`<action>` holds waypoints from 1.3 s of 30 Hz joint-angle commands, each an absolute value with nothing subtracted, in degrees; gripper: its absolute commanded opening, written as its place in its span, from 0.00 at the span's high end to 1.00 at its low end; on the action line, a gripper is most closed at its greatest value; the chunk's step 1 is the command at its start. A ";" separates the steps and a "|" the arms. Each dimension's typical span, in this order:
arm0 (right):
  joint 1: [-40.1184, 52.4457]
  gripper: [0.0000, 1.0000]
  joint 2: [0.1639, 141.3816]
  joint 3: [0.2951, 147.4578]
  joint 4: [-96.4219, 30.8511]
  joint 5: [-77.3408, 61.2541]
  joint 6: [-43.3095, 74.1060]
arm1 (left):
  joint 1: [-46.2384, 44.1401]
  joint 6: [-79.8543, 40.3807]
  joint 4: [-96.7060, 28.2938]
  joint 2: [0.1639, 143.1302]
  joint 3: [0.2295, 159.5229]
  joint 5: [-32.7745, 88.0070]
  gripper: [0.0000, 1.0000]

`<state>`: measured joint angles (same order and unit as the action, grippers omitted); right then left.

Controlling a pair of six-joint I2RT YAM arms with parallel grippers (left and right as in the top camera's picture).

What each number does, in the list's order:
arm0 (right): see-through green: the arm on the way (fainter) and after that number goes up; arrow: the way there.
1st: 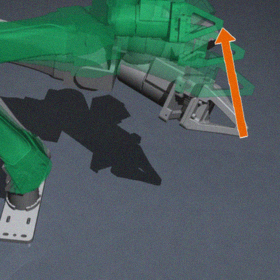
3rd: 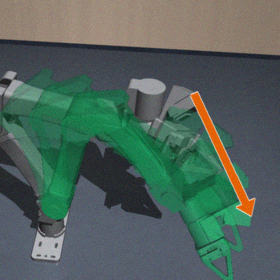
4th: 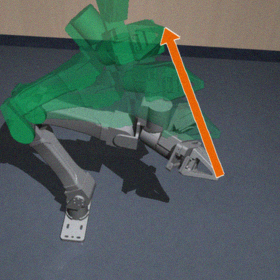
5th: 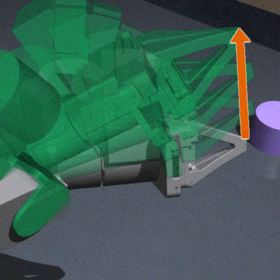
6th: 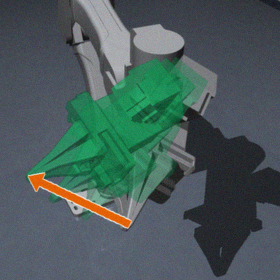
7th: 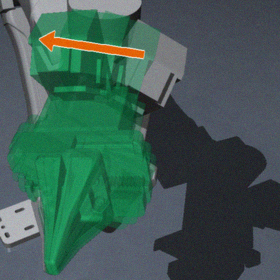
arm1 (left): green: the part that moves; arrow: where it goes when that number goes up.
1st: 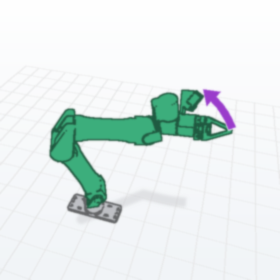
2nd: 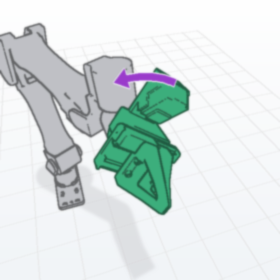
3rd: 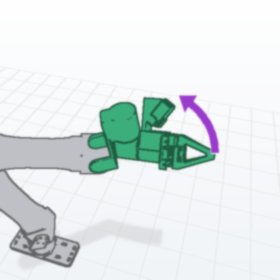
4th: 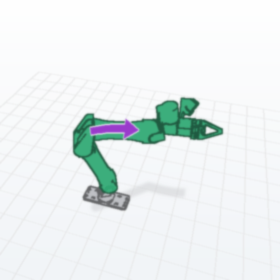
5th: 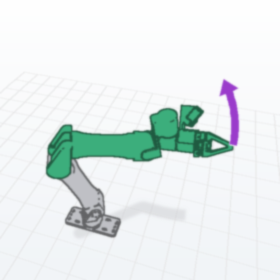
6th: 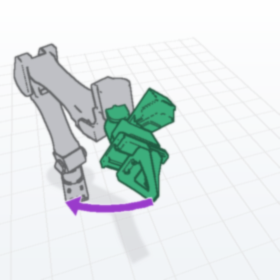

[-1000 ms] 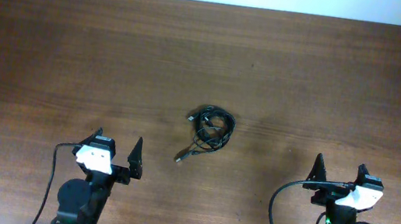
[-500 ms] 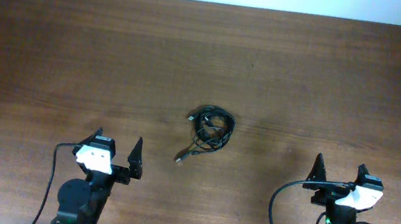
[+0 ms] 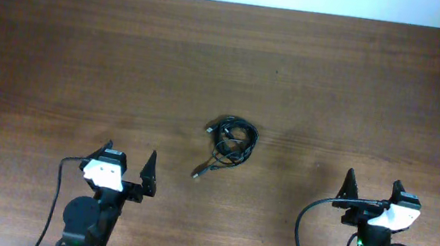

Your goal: Untangle cables

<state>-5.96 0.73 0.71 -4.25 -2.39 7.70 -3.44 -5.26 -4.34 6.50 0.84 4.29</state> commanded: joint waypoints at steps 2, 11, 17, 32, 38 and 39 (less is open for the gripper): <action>-5.63 0.02 0.36 0.32 -4.32 -2.28 7.75 | -3.64 -5.78 -4.23 6.44 0.91 4.95 0.01; -5.63 0.02 0.36 0.32 -4.32 -2.28 7.75 | -3.64 -5.56 -14.13 6.44 12.95 6.63 0.01; -5.63 0.02 0.36 0.32 -4.32 -2.28 7.75 | -3.64 -5.56 -17.08 6.44 16.84 7.16 0.01; -5.63 0.02 0.36 0.32 -4.32 -2.28 7.75 | -3.64 -5.56 -17.43 33.95 29.36 15.62 0.01; -5.63 0.02 0.36 0.32 -4.32 -2.28 7.75 | -3.64 -5.58 -15.68 34.44 29.36 17.39 0.01; -5.63 0.02 0.36 0.32 -4.32 -2.28 7.75 | -3.64 -5.56 -14.68 34.44 29.36 17.39 0.01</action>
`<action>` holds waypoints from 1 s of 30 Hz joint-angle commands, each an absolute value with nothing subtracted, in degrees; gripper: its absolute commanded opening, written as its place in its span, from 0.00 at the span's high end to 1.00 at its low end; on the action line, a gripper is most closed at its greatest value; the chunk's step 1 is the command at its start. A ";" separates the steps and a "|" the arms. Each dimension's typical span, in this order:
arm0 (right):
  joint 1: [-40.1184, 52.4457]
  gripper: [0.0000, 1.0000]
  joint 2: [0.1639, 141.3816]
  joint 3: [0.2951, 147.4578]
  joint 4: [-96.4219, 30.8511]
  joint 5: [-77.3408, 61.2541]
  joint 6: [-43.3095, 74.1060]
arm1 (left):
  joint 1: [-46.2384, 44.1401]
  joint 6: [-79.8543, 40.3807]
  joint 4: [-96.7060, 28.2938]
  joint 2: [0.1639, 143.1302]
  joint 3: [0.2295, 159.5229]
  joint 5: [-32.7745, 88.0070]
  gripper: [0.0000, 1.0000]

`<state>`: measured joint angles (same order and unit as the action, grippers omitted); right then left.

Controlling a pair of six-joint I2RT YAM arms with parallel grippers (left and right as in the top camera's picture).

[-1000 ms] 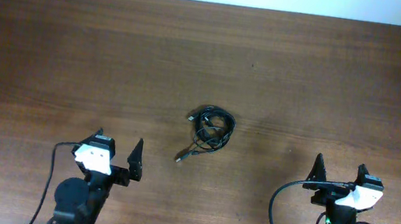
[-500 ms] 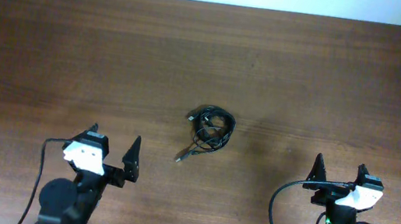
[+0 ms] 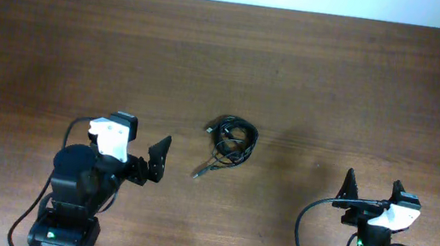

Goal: Untangle cables
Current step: 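Reach the left gripper forward to the black cable bundle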

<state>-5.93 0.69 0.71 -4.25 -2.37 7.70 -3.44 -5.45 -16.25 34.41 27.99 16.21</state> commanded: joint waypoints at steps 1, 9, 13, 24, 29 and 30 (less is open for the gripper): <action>-5.63 0.02 0.36 0.32 -4.32 -2.28 7.75 | -3.64 -5.56 -14.31 34.44 29.36 17.17 0.01; -5.63 0.02 0.36 0.32 -4.32 -2.28 7.75 | -3.73 -18.90 -13.76 42.98 29.36 17.21 0.03; -5.63 0.02 0.36 0.32 -4.32 -2.28 7.75 | -10.20 -30.76 -9.85 52.49 29.36 16.95 0.07; -5.63 0.02 0.36 0.32 -4.32 -2.28 7.75 | -31.73 -29.93 21.39 92.47 35.42 7.14 0.33; -5.63 0.02 0.36 0.32 -4.32 -2.28 7.75 | -32.01 -25.41 6.20 98.59 44.36 -1.50 0.43; -5.63 0.02 0.36 0.32 -4.32 -2.28 7.75 | -32.01 -25.41 4.69 98.85 44.36 -1.54 0.44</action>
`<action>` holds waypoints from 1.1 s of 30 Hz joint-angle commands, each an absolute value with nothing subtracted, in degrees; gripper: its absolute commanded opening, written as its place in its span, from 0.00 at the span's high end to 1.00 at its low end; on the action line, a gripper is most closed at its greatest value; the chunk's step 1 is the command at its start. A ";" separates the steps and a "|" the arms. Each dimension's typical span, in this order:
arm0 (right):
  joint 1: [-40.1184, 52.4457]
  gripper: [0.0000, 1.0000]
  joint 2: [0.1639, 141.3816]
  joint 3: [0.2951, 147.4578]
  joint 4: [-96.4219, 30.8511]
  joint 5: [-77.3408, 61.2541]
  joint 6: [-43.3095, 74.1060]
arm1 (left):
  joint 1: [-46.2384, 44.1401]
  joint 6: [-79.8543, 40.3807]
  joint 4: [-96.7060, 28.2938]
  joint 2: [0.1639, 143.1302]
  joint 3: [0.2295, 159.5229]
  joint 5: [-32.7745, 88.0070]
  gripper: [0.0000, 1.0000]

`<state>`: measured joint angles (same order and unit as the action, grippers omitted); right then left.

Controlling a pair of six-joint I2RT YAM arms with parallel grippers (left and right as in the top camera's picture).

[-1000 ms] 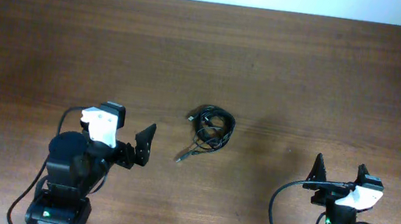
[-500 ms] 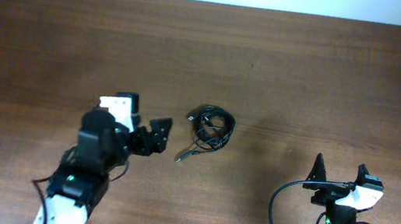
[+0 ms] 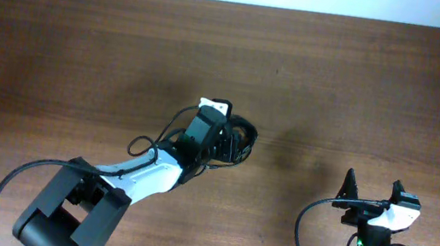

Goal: Untangle cables
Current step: 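Reach the left gripper forward to the black cable bundle, then close the left gripper on the cable bundle and lift it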

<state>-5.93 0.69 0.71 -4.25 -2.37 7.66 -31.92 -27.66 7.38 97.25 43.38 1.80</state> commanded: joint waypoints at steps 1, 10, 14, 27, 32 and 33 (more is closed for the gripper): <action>-5.63 0.02 0.36 0.32 -4.32 -2.28 7.75 | -32.01 -25.43 2.96 99.24 44.36 -1.78 0.44; -5.63 0.02 0.36 0.32 -4.32 -2.28 7.75 | -31.99 -25.39 -0.12 106.63 44.40 -7.79 0.78; -5.63 0.02 0.36 0.32 -4.32 -2.28 7.75 | -31.99 -25.43 -1.83 105.56 44.40 -7.33 1.00; -5.63 0.02 0.36 0.32 -4.32 -2.28 7.75 | -31.99 -27.51 -13.93 99.48 44.40 -8.47 1.00; -5.63 0.02 0.36 0.32 -4.32 -2.28 7.75 | -30.63 -30.81 -29.50 89.32 44.40 -14.41 1.00; -5.63 0.02 0.36 0.32 -4.32 -2.28 7.75 | -29.74 -30.81 -29.47 86.19 44.40 -14.37 1.00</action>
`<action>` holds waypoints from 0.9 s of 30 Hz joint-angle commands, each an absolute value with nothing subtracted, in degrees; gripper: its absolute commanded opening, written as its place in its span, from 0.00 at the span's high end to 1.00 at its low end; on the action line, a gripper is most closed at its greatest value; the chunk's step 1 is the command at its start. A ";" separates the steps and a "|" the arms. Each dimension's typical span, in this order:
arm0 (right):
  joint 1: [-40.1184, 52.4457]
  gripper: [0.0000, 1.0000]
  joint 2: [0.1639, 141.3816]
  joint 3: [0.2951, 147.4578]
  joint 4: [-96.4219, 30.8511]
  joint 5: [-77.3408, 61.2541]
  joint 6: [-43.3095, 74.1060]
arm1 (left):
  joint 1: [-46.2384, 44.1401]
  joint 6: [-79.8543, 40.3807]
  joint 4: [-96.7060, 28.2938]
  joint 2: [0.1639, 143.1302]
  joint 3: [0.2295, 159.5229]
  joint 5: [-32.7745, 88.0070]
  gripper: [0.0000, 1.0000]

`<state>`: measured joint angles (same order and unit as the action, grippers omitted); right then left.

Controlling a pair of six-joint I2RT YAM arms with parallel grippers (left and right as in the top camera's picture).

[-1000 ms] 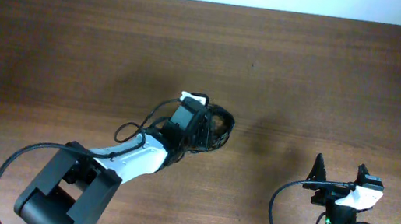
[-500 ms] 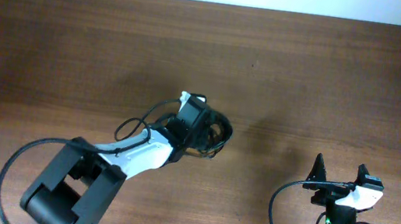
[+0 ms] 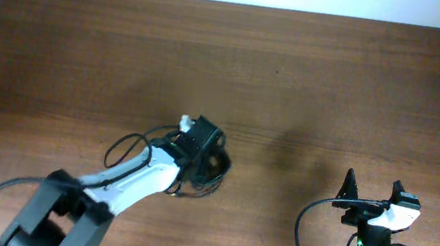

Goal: Untangle cables
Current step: 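Close the left gripper on the cable bundle and lift it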

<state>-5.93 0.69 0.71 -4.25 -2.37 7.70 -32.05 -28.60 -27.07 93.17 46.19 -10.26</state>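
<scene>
A tangled bundle of thin black cables [image 3: 213,174] lies on the wooden table [image 3: 337,88] just left of centre. My left gripper [image 3: 211,161] reaches out over the bundle, and its black fingers go down into the loops, apparently shut on them. The wrist hides the fingertips. My right gripper [image 3: 371,193] rests at the front right, far from the cables. Its two fingers stand apart with nothing between them.
The left arm's white and black links [image 3: 121,182] run from the front left toward the centre, with a black supply cable looping above them. The right arm's base sits at the front edge. A pale wall strip borders the table's far edge.
The left gripper has moved back toward the front left, and the cable bundle now lies lower and further left beneath it. The right arm has not moved.
Both arms first rested at the front edge with the bundle lying alone at centre. Then the left arm turned toward it, and later its gripper was down on the bundle. Now gripper and bundle sit nearer the front left.
</scene>
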 commanded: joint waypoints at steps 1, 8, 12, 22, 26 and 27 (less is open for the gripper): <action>-5.63 0.02 0.36 0.32 -4.32 -2.28 7.75 | -28.64 -30.83 -29.21 80.77 44.42 -14.37 1.00; -5.63 0.02 0.36 0.32 -4.32 -2.28 7.75 | -28.32 -30.76 -28.99 66.37 44.40 -14.37 1.00; -5.63 0.02 0.36 0.32 -4.32 -2.28 7.75 | -28.34 -30.81 -27.92 66.41 44.40 -14.39 1.00; -5.63 0.02 0.36 0.32 -4.32 -2.28 7.75 | -28.38 -57.65 -29.50 82.46 44.29 -6.20 1.00; -5.63 0.02 0.36 0.32 -4.32 -2.28 7.75 | -29.76 -59.35 -29.50 83.57 44.29 -5.34 1.00; -5.63 0.02 0.36 0.32 -4.32 -2.31 7.75 | -30.37 -59.35 -29.45 83.57 44.29 -5.34 1.00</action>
